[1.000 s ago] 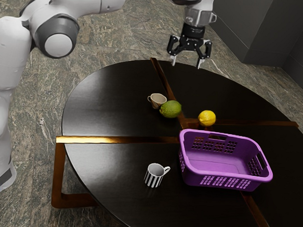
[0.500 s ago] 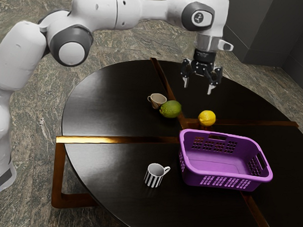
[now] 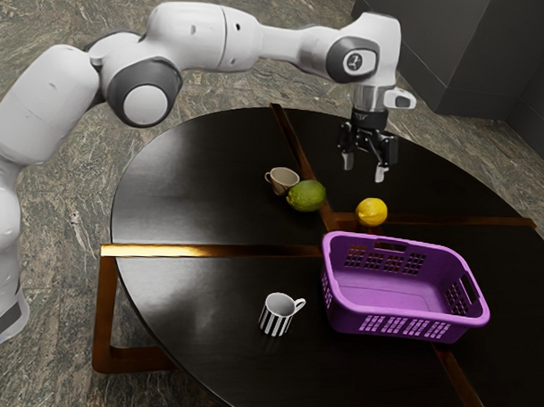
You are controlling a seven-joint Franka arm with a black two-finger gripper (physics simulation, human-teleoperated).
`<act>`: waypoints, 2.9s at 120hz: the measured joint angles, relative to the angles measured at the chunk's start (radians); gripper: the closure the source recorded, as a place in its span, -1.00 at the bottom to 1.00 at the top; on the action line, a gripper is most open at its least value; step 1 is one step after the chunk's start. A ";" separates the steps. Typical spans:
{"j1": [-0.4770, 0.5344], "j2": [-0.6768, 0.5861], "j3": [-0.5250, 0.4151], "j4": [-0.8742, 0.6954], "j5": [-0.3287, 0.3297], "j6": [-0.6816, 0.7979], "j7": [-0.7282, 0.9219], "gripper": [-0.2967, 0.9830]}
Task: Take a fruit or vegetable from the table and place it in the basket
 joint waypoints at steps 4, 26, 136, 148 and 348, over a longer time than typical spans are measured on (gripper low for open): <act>0.000 0.001 0.000 -0.001 0.000 0.008 0.020 -0.54; -0.002 0.029 -0.020 -0.001 -0.003 0.046 0.110 -0.54; 0.005 0.135 -0.043 -0.001 -0.032 0.241 0.299 -0.51; 0.004 0.131 -0.042 -0.012 -0.035 0.244 0.306 -0.51; -0.128 -0.206 -0.040 -0.259 0.023 0.351 0.176 -0.02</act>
